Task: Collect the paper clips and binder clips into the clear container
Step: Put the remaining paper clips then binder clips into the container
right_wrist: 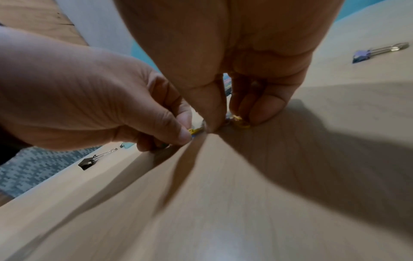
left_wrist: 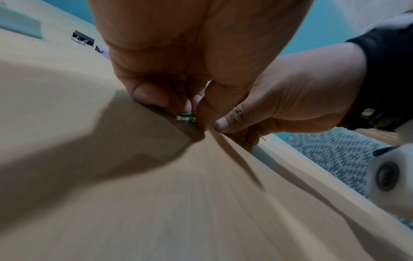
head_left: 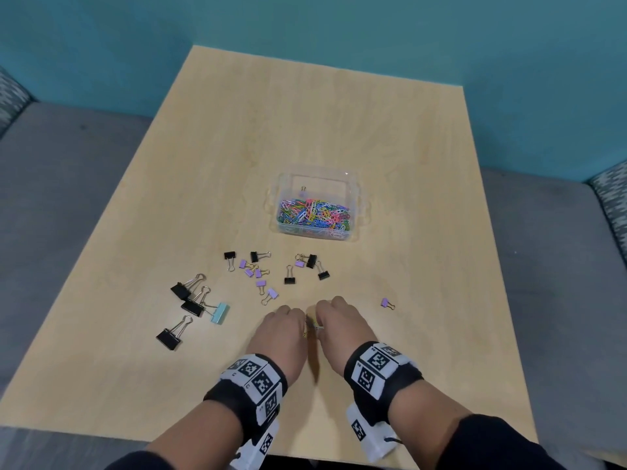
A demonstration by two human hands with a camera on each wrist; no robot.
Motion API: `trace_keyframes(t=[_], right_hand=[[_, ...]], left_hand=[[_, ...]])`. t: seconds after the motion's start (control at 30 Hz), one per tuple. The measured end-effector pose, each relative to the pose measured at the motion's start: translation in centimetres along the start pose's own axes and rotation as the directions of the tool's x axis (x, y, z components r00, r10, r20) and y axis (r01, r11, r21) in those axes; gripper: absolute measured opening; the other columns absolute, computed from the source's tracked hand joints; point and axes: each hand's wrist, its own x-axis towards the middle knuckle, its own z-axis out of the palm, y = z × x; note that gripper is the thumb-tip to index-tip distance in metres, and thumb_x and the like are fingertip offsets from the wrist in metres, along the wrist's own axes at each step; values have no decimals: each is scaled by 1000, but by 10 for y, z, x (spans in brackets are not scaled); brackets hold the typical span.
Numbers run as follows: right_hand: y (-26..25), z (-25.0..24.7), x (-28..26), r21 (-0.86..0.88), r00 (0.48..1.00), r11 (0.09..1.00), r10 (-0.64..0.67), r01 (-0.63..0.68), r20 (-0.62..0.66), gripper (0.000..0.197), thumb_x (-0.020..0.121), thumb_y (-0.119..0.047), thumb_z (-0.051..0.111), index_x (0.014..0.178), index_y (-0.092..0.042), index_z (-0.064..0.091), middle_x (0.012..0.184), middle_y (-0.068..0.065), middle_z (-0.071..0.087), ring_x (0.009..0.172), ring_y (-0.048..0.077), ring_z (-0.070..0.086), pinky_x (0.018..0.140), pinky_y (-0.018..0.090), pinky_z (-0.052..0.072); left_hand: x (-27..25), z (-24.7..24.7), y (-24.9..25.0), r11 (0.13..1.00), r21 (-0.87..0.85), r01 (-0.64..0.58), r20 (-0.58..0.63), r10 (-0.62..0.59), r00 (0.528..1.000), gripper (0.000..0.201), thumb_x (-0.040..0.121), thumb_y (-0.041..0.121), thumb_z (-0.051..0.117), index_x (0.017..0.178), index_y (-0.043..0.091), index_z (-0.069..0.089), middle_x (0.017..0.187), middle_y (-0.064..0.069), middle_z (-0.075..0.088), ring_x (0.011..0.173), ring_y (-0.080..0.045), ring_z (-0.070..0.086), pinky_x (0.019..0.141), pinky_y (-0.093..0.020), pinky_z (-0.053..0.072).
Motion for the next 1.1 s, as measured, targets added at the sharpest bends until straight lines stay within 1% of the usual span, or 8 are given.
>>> trace_keyframes(t=[0.17, 0.3, 0.47, 0.53, 0.63, 0.77, 0.93, 1.1], right_hand=[[-1, -4, 7, -99, 999, 995, -22, 25, 38, 13, 88, -7, 49, 94, -16, 42, 106, 9, 48, 85, 25, 46, 68, 31, 32], [-5, -6, 10, -326, 983, 927, -163, 183, 89, 24, 85, -4, 48, 109, -8, 49, 106, 13, 52, 90, 31, 52, 65, 33, 32], [1, -14, 15, -271, 981, 945, -157, 183, 113, 16, 84, -5, 48, 98, -11, 51, 97, 10, 53, 85, 31, 53, 62, 35, 34], [8, -22, 17, -119, 991, 990, -66, 80, 116, 11, 86, -8, 44, 79, -17, 45, 82, 4, 50, 77, 28, 53, 58, 32, 36], [26, -33, 20, 171, 981, 977, 102, -130, 163, 6, 81, -16, 51, 75, -16, 52, 76, 4, 59, 67, 23, 57, 56, 30, 42], [38, -58, 29, 584, 951, 752, 210, -306, 228, 16, 74, -7, 51, 64, -19, 53, 57, 9, 54, 45, 22, 50, 51, 36, 43], [34, -119, 76, 533, 988, 834, 153, -143, 25, 5, 74, -11, 54, 72, -13, 57, 48, 5, 56, 38, 20, 52, 49, 36, 47], [9, -161, 123, 323, 979, 945, 106, -45, -172, 4, 78, -13, 59, 76, -13, 62, 66, 1, 64, 69, 24, 64, 68, 39, 56]], left_hand=[[12, -8, -5, 999, 26, 28, -12, -28, 1000, 19, 87, 11, 45, 73, 20, 36, 81, 2, 41, 76, -17, 41, 62, -26, 27], [14, -18, 0, 979, 190, -73, 25, 70, 997, 10, 88, 11, 40, 91, 18, 48, 97, -4, 51, 85, -21, 48, 67, -25, 29], [15, -22, -1, 928, 338, -158, 107, 129, 986, 17, 89, 10, 40, 102, 15, 50, 102, -4, 52, 93, -22, 51, 68, -26, 29], [19, -23, -5, 946, 303, -120, 118, 88, 989, 10, 88, 10, 40, 92, 17, 47, 94, -4, 50, 84, -22, 49, 64, -28, 29], [23, -29, -14, 991, 133, -14, 135, -4, 991, 9, 85, 7, 41, 81, 14, 46, 84, -2, 53, 72, -22, 48, 60, -29, 34], [32, -54, -22, 979, -186, 79, 105, -60, 993, 11, 81, 16, 49, 76, 16, 59, 72, 0, 64, 69, -20, 60, 63, -33, 50], [89, -109, -6, 961, -276, -23, -132, -15, 991, 10, 80, 17, 56, 72, 16, 63, 66, -1, 65, 63, -23, 61, 60, -32, 50], [145, -142, 19, 945, -320, -64, -213, -6, 977, 7, 83, 21, 59, 81, 18, 66, 76, 4, 66, 74, -18, 62, 67, -29, 49]])
